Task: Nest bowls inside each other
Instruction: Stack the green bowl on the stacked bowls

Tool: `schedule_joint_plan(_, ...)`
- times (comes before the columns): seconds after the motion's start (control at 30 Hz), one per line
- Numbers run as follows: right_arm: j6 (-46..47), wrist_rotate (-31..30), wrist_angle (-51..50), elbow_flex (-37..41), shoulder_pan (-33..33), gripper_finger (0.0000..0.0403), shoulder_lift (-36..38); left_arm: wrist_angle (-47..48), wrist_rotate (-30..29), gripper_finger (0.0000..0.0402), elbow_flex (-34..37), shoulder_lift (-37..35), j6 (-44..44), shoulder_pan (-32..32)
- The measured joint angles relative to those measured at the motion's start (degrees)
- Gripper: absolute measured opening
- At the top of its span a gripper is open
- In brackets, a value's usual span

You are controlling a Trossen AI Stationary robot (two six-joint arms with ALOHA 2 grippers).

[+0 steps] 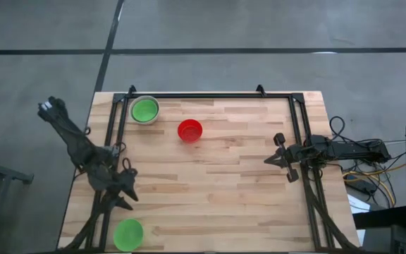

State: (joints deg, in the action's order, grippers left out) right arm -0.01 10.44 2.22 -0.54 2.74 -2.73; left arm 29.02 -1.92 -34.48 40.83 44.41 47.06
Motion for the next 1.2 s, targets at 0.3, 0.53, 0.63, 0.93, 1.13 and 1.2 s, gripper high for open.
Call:
schedule_joint_plan(0.3, 0.0, 0.0, 0.0, 0.0, 0.0, 0.0009, 0.0, -0.8, -1.2, 0.0193, 0.1, 6.7, 3.6, 3.6)
schedule_joint_plan(0.53, 0.0, 0.0, 0.0, 0.0, 0.0, 0.0009, 0.0, -1.3, -1.2, 0.0193, 0.1, 11.6, 5.8, 7.1)
schedule_joint_plan(0.63, 0.0, 0.0, 0.0, 0.0, 0.0, 0.0009, 0.0, -1.6, -1.2, 0.0193, 0.1, 13.0, 6.9, 8.6)
schedule_joint_plan(0.93, 0.0, 0.0, 0.0, 0.0, 0.0, 0.0009, 0.0, -1.6, -1.8, 0.0193, 0.1, 16.7, 11.0, 10.7)
schedule_joint_plan(1.13, 0.0, 0.0, 0.0, 0.0, 0.0, 0.0009, 0.0, -1.7, -2.1, 0.0193, 0.1, 19.7, 14.3, 12.0)
schedule_joint_plan(1.2, 0.0, 0.0, 0.0, 0.0, 0.0, 0.0009, 0.0, -2.2, -2.1, 0.0193, 0.1, 20.6, 14.9, 12.6)
